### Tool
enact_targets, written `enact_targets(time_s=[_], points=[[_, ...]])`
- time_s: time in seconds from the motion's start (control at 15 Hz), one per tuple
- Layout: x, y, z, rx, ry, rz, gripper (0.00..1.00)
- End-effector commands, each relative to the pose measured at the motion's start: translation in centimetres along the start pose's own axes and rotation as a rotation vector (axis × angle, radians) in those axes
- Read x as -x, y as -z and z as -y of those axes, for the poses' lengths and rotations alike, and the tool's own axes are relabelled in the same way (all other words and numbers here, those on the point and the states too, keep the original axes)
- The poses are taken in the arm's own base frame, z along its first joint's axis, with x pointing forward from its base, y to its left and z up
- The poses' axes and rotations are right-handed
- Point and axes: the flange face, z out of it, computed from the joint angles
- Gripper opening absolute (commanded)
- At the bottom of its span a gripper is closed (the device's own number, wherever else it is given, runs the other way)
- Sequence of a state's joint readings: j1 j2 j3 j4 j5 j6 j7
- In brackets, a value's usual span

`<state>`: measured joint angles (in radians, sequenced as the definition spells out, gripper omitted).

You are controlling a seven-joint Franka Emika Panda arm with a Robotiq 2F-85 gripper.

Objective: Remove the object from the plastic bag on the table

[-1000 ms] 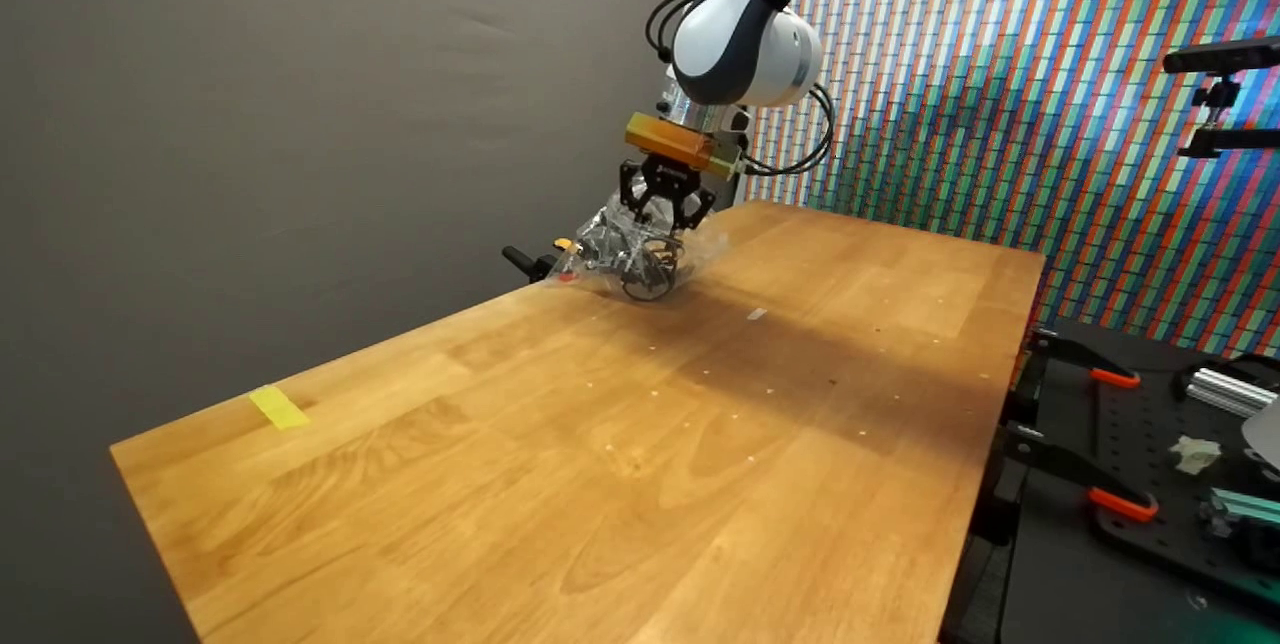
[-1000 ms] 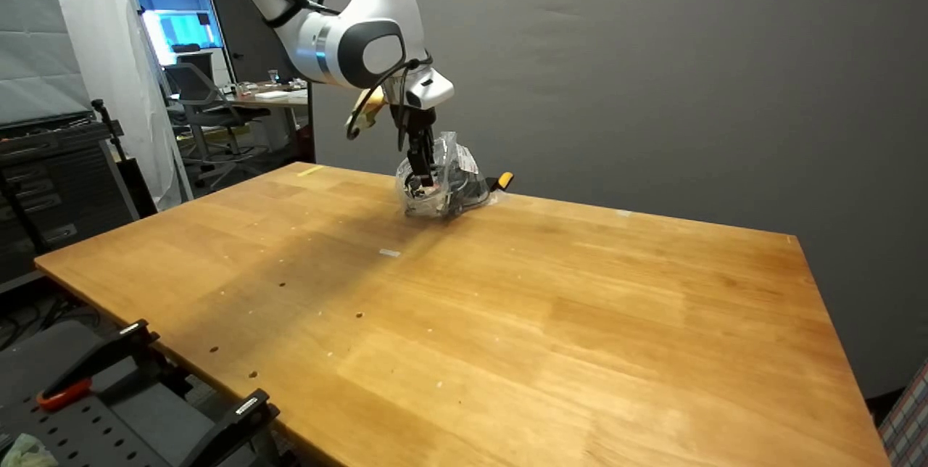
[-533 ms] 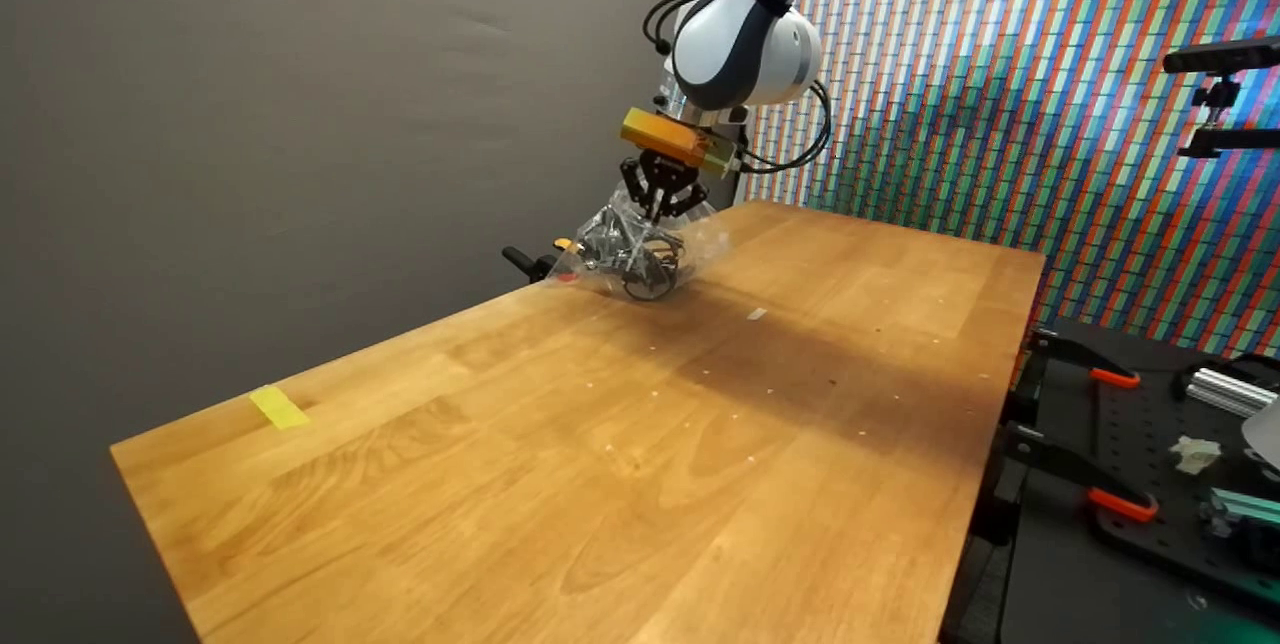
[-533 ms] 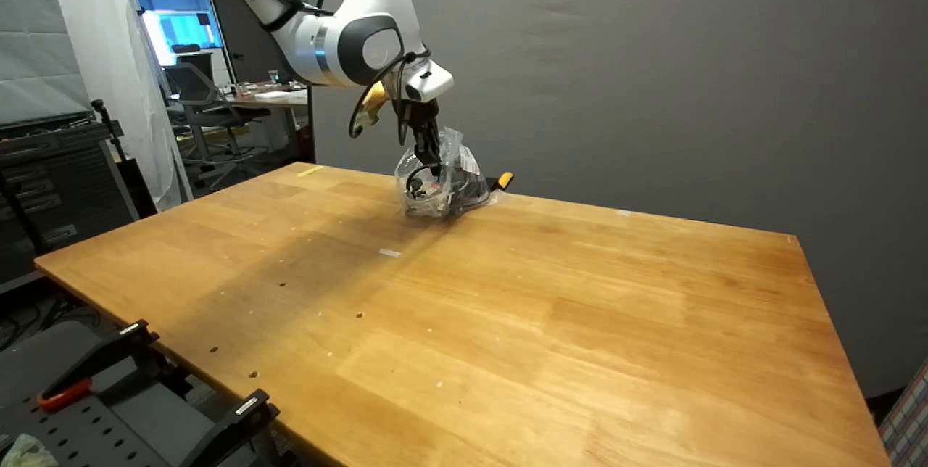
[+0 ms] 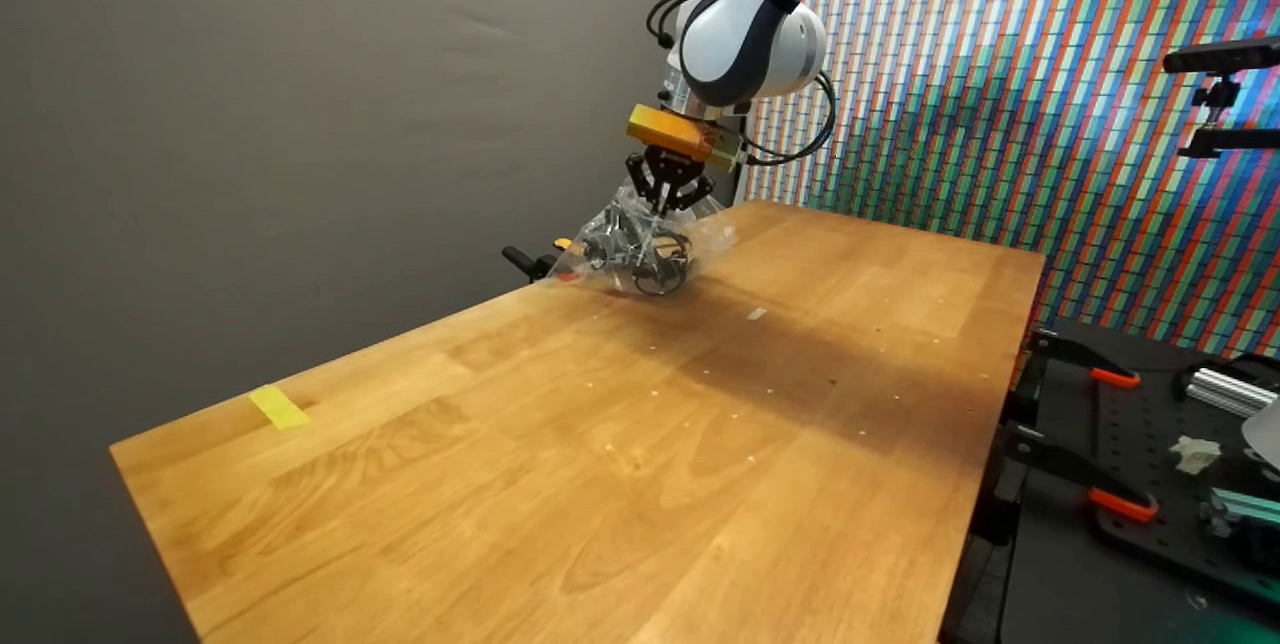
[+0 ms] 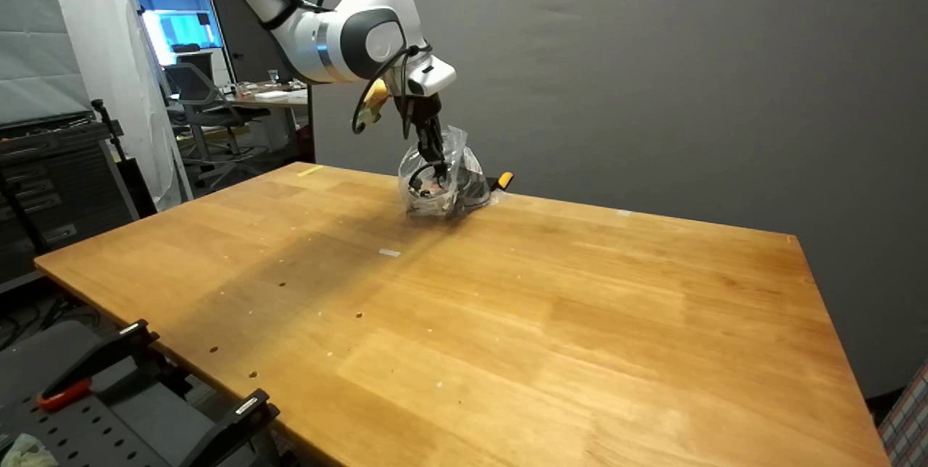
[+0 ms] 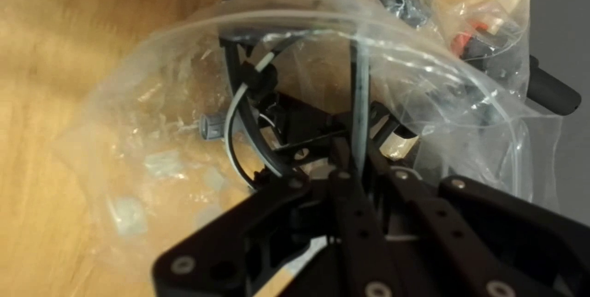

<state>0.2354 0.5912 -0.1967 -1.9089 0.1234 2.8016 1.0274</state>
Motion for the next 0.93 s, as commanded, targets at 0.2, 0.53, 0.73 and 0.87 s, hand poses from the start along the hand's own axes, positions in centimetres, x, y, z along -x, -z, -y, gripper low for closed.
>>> enact_targets(time_s=[0.2,0.53,0.73,0.87], points=[[0.6,11.1,-0.8,0.065,0.171,-0.019,0.02],[2.0,19.8,-2.8,0.132,0.282,0.034,0.02],[1.8,24.7,-3.8,0.203,0.279,0.082,0.02],[1.4,27.9,-4.8,0.235,0.29,0.109,0.02]])
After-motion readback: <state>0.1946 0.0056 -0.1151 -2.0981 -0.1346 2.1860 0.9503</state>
